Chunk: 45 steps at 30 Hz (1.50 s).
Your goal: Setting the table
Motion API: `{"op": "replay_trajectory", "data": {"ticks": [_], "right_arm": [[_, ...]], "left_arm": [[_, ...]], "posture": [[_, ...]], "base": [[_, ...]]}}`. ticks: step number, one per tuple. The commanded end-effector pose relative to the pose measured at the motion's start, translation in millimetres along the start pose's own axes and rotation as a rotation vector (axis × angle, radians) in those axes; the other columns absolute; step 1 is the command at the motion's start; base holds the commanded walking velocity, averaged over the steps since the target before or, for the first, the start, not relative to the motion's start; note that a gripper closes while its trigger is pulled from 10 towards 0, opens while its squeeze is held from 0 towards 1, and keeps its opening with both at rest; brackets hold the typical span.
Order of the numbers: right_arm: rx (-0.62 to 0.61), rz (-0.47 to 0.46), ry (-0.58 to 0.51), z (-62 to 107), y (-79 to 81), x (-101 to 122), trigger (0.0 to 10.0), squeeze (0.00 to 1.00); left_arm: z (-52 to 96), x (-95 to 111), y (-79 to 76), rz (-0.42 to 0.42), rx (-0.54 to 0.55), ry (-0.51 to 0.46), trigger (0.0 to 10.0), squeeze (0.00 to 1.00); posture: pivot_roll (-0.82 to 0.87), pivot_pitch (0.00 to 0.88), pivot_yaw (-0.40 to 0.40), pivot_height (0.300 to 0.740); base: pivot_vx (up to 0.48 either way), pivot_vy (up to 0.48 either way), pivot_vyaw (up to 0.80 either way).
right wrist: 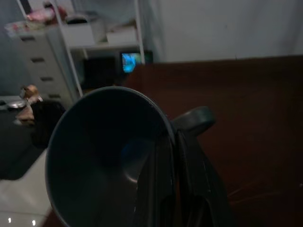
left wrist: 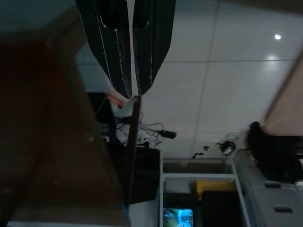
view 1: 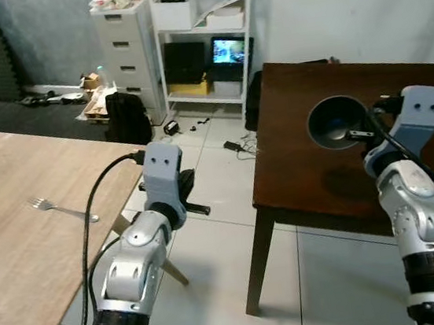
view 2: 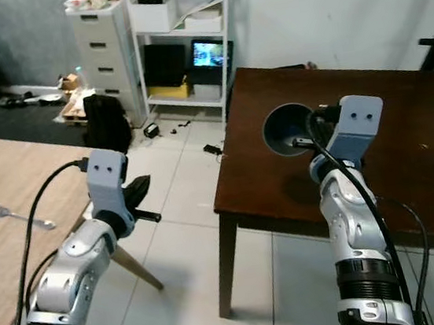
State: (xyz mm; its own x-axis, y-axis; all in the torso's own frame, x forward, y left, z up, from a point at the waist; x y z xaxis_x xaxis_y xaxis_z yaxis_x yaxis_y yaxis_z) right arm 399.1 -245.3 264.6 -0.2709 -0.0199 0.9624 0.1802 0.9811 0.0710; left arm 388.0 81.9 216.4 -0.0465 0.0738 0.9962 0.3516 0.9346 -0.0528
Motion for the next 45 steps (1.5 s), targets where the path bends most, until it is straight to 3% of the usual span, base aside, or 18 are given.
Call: {"op": "replay_trajectory", "data": {"ticks": [1, 11, 29, 45], "right_arm": [[-0.016, -0.006, -0.026, 0.3, -4.2, 6.0, 10.0, 0.00], [-0.016, -0.007, -0.025, 0.4, -4.2, 5.6, 10.0, 0.00], [-0.011, -0.007, -0.022, 1.5, -3.2, 3.3, 10.0, 0.00], [-0.012, -0.006, -0.021, 0.9, -3.0, 3.5, 10.0, 0.00]], "left_arm": [[0.2, -1.5, -2.0, -0.010, -0.007, 0.003, 10.0, 0.00], [0.0, -2.1, -2.4, -0.009, -0.006, 0.004, 10.0, 0.00], [-0.3, -2.5, -4.7, -0.009, -0.021, 0.004, 10.0, 0.00], [-1.1, -3.0, -2.8, 0.016, -0.012, 0.011, 10.0, 0.00]], "posture": [[-0.03, 0.117, 0.072, 0.740], [-0.03, 0.117, 0.072, 0.740], [-0.03, 0.104, 0.076, 0.740], [-0.04, 0.109, 0.076, 0.740]], "base": [[0.262, -0.398, 0.00], [0.275, -0.363, 0.00], [0.000, -0.349, 0.00], [0.000, 0.000, 0.00]]}}
Point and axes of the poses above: a point about 5 cm out from each wrist's last joint towards the gripper, its own z axis pointing back from the gripper into the wrist, its own x axis along the axis of the wrist's last joint, y = z × x, the point moved 4 cm from there along -z, pointing out of the wrist towards the gripper, and after that the axes turned 4 degrees about z, right-handed, at the moved point
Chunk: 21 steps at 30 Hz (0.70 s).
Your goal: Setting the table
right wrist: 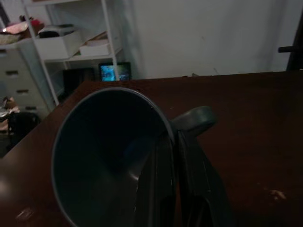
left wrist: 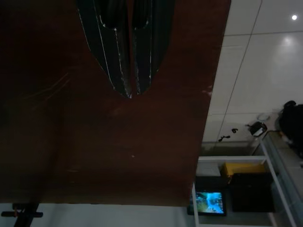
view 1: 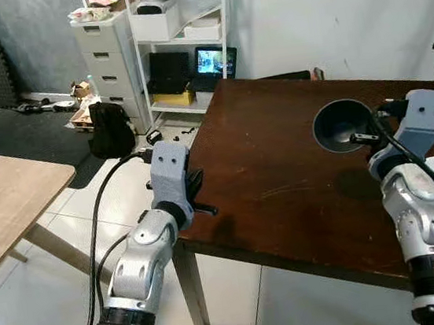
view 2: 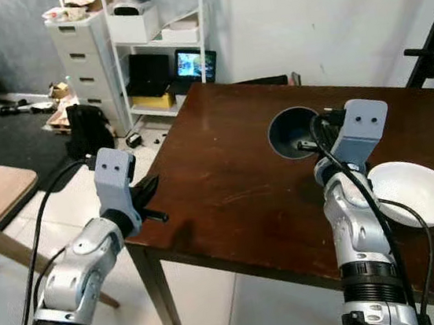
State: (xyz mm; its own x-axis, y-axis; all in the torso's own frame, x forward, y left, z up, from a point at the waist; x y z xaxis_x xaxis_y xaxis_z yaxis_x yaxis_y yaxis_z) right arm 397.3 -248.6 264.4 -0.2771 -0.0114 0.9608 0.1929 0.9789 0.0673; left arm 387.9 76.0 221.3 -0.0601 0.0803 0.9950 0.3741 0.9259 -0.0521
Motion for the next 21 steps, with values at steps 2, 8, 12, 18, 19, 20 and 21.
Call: {"op": "replay_trajectory", "data": {"ticks": [2, 8, 12, 18, 19, 20, 21], "right_arm": [[0.000, -0.013, -0.013, -0.2, 0.6, 3.2, 10.0, 0.00], [0.001, -0.013, -0.014, -0.4, 0.7, 3.4, 10.0, 0.00], [0.000, -0.028, -0.008, -0.6, 0.7, 3.0, 10.0, 0.00], [-0.009, -0.038, -0.009, -0.8, -1.0, 3.7, 10.0, 0.00], [-0.010, -0.037, -0.009, -0.8, -1.2, 3.8, 10.0, 0.00], [-0.012, -0.038, -0.009, -0.8, -1.6, 3.9, 10.0, 0.00], [-0.012, -0.038, -0.009, -0.8, -1.6, 3.9, 10.0, 0.00]], "left_arm": [[1.3, -8.0, 3.2, 0.021, 0.014, 0.030, 10.0, 0.00], [0.7, -9.3, 4.9, 0.020, 0.021, 0.039, 10.0, 0.00], [0.7, -9.9, 5.4, 0.003, 0.021, 0.040, 10.0, 0.00], [1.2, -9.7, 4.1, 0.003, 0.013, 0.037, 10.0, 0.00], [1.1, -9.6, 4.0, 0.003, 0.013, 0.037, 10.0, 0.00], [1.1, -9.5, 3.9, 0.004, 0.012, 0.036, 10.0, 0.00], [1.1, -9.5, 3.9, 0.004, 0.012, 0.036, 10.0, 0.00]], "posture": [[-0.04, 0.109, 0.076, 0.740], [-0.04, 0.111, 0.076, 0.740], [-0.04, 0.114, 0.076, 0.740], [-0.04, 0.115, 0.076, 0.740], [-0.04, 0.115, 0.076, 0.740], [-0.04, 0.115, 0.076, 0.740], [-0.04, 0.115, 0.076, 0.740]], "base": [[0.000, 0.000, 0.00], [0.000, 0.000, 0.00], [0.341, 0.000, -0.20], [0.366, 0.000, -0.80], [0.337, 0.000, -0.80], [0.337, 0.000, -0.80], [0.337, 0.000, -0.80]]}}
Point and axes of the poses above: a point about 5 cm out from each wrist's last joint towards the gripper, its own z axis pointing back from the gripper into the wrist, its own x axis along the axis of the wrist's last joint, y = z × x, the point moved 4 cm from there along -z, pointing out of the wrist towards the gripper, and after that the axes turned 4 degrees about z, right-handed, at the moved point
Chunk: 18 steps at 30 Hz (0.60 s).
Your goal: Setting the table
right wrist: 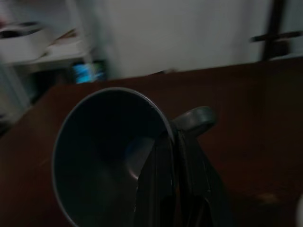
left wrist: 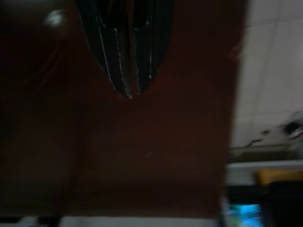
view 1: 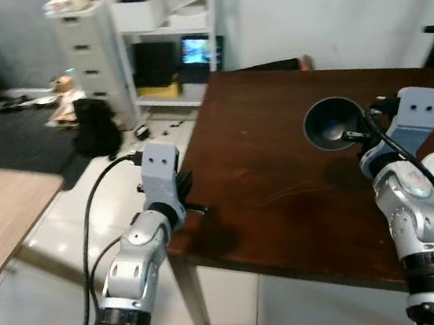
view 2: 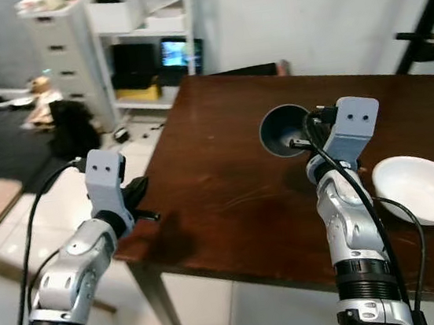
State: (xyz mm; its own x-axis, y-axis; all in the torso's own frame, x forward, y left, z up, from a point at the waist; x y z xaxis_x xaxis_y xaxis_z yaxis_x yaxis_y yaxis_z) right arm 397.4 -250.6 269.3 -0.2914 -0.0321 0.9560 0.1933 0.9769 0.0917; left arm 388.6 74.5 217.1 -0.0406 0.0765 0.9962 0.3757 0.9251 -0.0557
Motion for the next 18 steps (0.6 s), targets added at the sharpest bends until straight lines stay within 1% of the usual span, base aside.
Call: {"op": "replay_trajectory", "data": {"ticks": [1, 7, 8, 9, 18], "right_arm": [[-0.006, -0.015, 0.001, 1.0, -0.3, -0.7, 10.0, 0.00], [-0.013, -0.014, 0.000, 0.9, -1.3, -0.1, 10.0, 0.00], [-0.015, -0.012, 0.000, 0.9, -1.6, -0.1, 10.0, 0.00], [-0.019, -0.010, 0.001, 0.8, -2.2, -0.2, 10.0, 0.00], [-0.030, 0.002, 0.002, 0.6, -4.6, -0.3, 10.0, 0.00]], "left_arm": [[1.8, -5.0, 4.8, 0.001, 0.013, 0.016, 10.0, 0.00], [1.8, -4.5, 4.7, 0.002, 0.009, 0.016, 10.0, 0.00], [1.8, -4.5, 4.4, 0.003, 0.007, 0.017, 10.0, 0.00], [1.8, -4.4, 3.9, 0.005, 0.003, 0.017, 10.0, 0.00], [2.5, -5.3, -2.7, 0.024, -0.035, 0.024, 10.0, 0.00]], "posture": [[-0.04, 0.115, 0.076, 0.740], [-0.03, 0.117, 0.079, 0.740], [-0.03, 0.117, 0.078, 0.740], [-0.03, 0.117, 0.078, 0.740], [-0.03, 0.118, 0.078, 0.740]], "base": [[0.334, 0.000, -0.80], [0.302, 0.000, 0.00], [0.000, 0.000, 0.00], [0.000, 0.000, -0.80], [0.000, 0.000, 0.00]]}}
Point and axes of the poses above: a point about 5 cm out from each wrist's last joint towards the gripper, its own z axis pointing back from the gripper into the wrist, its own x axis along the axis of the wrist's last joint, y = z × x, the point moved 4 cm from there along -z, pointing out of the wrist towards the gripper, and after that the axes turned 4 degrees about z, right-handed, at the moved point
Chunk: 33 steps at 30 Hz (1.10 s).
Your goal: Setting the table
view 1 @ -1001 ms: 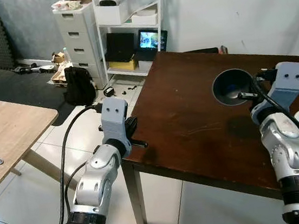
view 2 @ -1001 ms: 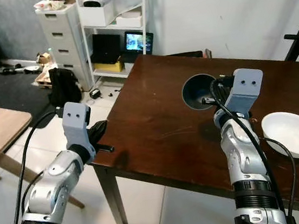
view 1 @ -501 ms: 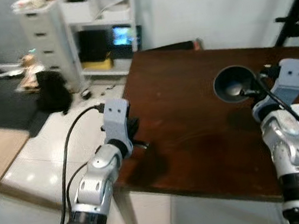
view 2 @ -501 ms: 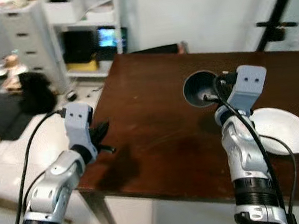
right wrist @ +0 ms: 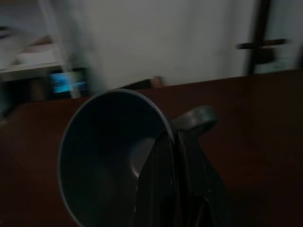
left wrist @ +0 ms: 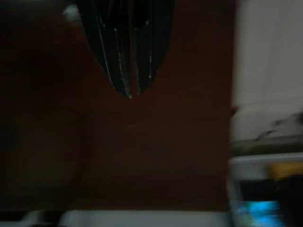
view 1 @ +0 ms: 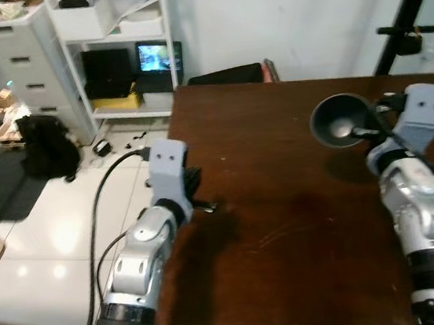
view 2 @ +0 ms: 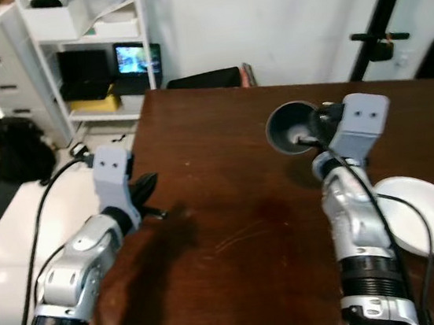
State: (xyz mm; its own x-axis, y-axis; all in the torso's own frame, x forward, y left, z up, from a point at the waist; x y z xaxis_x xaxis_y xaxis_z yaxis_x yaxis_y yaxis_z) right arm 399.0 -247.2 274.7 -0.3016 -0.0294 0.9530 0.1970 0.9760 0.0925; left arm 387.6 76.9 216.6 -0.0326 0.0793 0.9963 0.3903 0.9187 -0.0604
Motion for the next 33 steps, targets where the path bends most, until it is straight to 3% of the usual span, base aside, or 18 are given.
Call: {"op": "replay_trajectory", "data": {"ticks": [1, 7, 17, 19, 22, 25, 29, 33], "right_arm": [[-0.027, 0.004, 0.012, 3.0, -8.7, -4.7, 10.0, 0.00], [-0.021, 0.013, 0.010, 2.9, -7.4, -4.7, 10.0, 0.00], [0.097, 0.061, 0.065, 1.0, 7.3, -10.7, 10.0, 0.00], [0.138, 0.073, 0.105, 0.1, 13.1, -15.5, 10.0, 0.00], [0.273, 0.086, 0.198, -1.6, 34.4, -27.0, 10.0, 0.00], [0.362, -0.008, 0.270, -4.2, 53.2, -32.8, 10.0, 0.00], [0.415, -0.058, 0.305, -7.4, 65.0, -33.5, 10.0, 0.00], [0.512, -0.048, 0.319, -10.5, 81.3, -31.2, 10.0, 0.00]], "left_arm": [[0.9, -5.5, -5.9, 0.020, -0.028, 0.020, 10.0, 0.00], [1.6, -6.8, -8.2, 0.018, -0.046, 0.031, 10.0, 0.00], [3.0, -10.2, -2.0, 0.006, -0.032, 0.051, 10.0, 0.00], [3.6, -11.2, -1.2, 0.004, -0.030, 0.055, 10.0, 0.00], [5.9, -14.1, 2.5, -0.010, -0.023, 0.071, 10.0, 0.00], [9.1, -13.7, 9.2, -0.027, -0.022, 0.080, 10.0, 0.00], [12.9, -10.9, 15.5, -0.043, -0.044, 0.088, 10.0, 0.00], [22.0, 8.9, 29.6, -0.131, -0.133, 0.076, 10.0, 0.00]], "posture": [[-0.03, 0.118, 0.078, 0.740], [-0.03, 0.117, 0.078, 0.740], [-0.03, 0.124, 0.072, 0.740], [-0.03, 0.124, 0.072, 0.740], [-0.03, 0.136, 0.066, 0.740], [-0.03, 0.152, 0.058, 0.740], [-0.02, 0.166, 0.055, 0.740], [-0.01, 0.173, 0.050, 0.740]], "base": [[0.000, 0.000, 0.00], [0.000, 0.000, 0.00], [0.000, 0.000, 0.00], [0.000, 0.000, 0.00], [0.000, 0.000, 0.00], [0.000, 0.000, 0.00], [0.000, 0.000, 0.00], [0.000, 0.000, 0.00]]}}
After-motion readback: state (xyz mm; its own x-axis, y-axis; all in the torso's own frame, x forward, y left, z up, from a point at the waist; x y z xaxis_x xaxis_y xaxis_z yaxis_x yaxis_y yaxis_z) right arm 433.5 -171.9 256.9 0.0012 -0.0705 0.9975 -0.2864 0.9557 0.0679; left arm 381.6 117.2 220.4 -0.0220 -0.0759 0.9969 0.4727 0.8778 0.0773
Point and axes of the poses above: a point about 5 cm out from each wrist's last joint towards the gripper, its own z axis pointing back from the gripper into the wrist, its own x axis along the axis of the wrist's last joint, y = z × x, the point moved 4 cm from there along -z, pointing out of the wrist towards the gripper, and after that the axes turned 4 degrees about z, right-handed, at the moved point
